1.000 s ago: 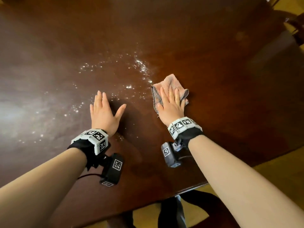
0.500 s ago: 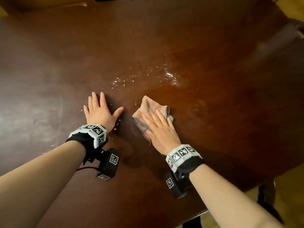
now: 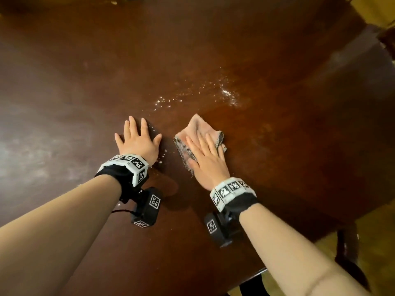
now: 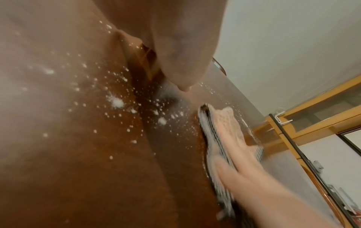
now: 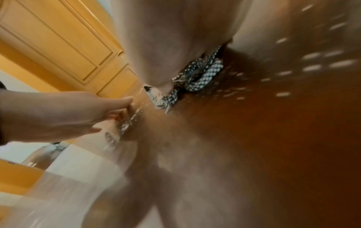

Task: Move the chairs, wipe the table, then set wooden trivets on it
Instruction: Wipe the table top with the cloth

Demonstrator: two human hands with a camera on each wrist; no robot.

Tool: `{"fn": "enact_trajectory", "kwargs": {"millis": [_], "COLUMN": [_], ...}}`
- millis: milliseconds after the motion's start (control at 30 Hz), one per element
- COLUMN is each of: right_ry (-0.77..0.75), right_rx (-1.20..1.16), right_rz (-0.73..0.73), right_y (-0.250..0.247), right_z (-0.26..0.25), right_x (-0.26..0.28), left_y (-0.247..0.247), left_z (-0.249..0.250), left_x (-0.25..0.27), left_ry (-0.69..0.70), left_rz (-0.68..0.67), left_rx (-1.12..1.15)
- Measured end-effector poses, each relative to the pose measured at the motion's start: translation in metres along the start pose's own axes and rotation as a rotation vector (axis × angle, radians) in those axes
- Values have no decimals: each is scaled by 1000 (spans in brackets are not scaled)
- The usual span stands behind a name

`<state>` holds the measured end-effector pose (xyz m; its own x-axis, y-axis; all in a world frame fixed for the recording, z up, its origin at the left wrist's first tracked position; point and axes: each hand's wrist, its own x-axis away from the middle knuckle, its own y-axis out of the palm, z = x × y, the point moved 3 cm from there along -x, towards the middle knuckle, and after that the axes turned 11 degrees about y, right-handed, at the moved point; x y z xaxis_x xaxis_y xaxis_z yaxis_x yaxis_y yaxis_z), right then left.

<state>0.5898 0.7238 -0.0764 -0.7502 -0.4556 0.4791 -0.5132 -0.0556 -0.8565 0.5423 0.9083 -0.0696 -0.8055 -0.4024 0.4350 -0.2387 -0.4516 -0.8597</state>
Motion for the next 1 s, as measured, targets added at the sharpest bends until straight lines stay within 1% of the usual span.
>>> {"fn": "enact_trajectory", "kwargs": {"millis": [67, 200, 300, 367, 400, 433, 467, 533, 567, 600, 667, 733, 767, 800, 867, 933, 1000], "right_ry": [62, 323, 468, 565, 593, 602, 577, 457, 386, 311, 144, 24, 5, 28, 170, 329, 448], "right_rx": [-14, -81, -134, -173, -189, -193, -186, -155, -140, -122, -87, -46, -20, 10, 7, -126, -167], "right_rz": [-1, 43, 76, 85, 84, 94, 115, 140, 137, 123, 113, 101, 90, 92, 135, 123, 95], "right_y": [3, -18, -40, -58, -67, -75, -84, -86, -81, -76, -54, -43, -40, -43, -56, -77, -100], "right_z": [24, 82, 113, 118, 112, 104, 90, 51, 29, 7, -24, -26, -15, 3, 42, 71, 77], "right_x": [12, 3, -29, -57, -78, -99, -124, -155, -159, -154, -130, -97, -87, -83, -93, -119, -156], "left_y": [-4, -12, -18, -23, -26, -27, -31, -36, -36, -37, -39, -45, -48, -52, -56, -56, -53], "left_z": [-2, -1, 1, 4, 6, 8, 11, 17, 20, 21, 21, 21, 20, 18, 10, 1, -3], "left_x": [0, -1, -13, -24, -31, -39, -51, -64, -67, -68, -70, -77, -81, -86, -95, -99, -99], "left_ry": [13, 16, 85, 138, 147, 150, 153, 147, 139, 128, 121, 126, 121, 107, 68, 68, 94], "left_rz": [-31, -69, -101, -121, -129, -119, -99, -85, -96, -103, -74, -39, -34, -36, -53, -59, -47], "left_rx": [-18, -52, -76, -74, -70, -69, -78, -67, -54, -42, -35, -63, -66, -57, -47, -83, -116]}}
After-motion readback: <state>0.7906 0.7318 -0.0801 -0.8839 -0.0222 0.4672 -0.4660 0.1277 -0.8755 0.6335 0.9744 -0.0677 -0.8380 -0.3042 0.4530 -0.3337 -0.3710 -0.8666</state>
